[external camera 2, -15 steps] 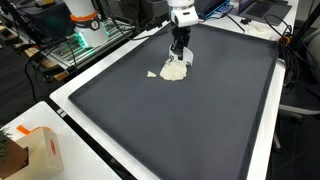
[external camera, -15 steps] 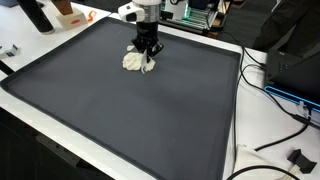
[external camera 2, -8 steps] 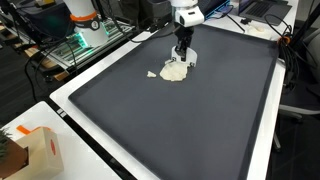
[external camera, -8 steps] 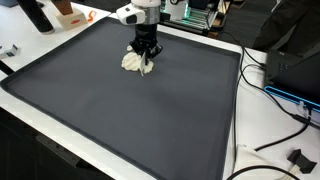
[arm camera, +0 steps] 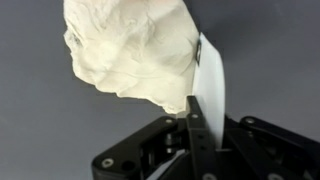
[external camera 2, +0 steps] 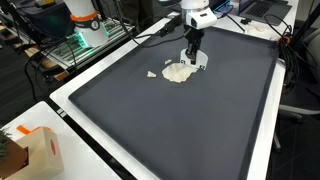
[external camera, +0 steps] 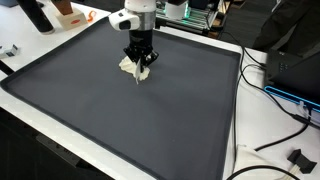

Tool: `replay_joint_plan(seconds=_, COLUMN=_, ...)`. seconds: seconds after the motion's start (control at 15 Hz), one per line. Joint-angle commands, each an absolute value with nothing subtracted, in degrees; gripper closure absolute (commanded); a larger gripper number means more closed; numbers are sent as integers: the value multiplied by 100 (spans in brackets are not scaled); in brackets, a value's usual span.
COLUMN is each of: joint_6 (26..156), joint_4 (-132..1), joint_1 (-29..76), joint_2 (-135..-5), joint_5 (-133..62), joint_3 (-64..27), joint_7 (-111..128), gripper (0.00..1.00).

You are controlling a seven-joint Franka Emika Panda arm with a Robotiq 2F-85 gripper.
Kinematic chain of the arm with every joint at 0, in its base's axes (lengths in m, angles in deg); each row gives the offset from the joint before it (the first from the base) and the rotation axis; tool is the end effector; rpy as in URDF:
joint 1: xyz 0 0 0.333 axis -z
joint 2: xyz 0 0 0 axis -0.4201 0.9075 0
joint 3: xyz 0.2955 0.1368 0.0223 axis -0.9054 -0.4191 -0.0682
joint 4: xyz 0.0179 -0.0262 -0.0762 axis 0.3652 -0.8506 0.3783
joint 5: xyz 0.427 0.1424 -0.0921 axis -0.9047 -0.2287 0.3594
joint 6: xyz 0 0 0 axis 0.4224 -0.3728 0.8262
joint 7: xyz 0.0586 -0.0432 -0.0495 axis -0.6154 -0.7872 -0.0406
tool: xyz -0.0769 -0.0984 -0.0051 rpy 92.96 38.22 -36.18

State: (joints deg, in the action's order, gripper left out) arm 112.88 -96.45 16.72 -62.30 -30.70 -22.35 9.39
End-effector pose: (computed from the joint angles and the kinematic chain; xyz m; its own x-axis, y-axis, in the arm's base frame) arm 0.6206 0.0936 0.1534 0.9718 0.1696 0.1639 0.1624 -0.9851 0.0566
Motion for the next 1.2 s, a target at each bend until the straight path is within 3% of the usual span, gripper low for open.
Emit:
replay_joint_plan(seconds=0.0, joint_6=11534, joint_4=-9063, joint_1=1729, joint_2=-5420, joint_5=-3153, joint_3=-2206, joint_7=997, gripper=99)
replay_joint_plan(seconds=1.13, joint_6=12474, joint_4=-11185, joint_1=1594, joint_2=-6484, joint_5=-3210, joint_3=-2047, joint_7=1265, gripper=99)
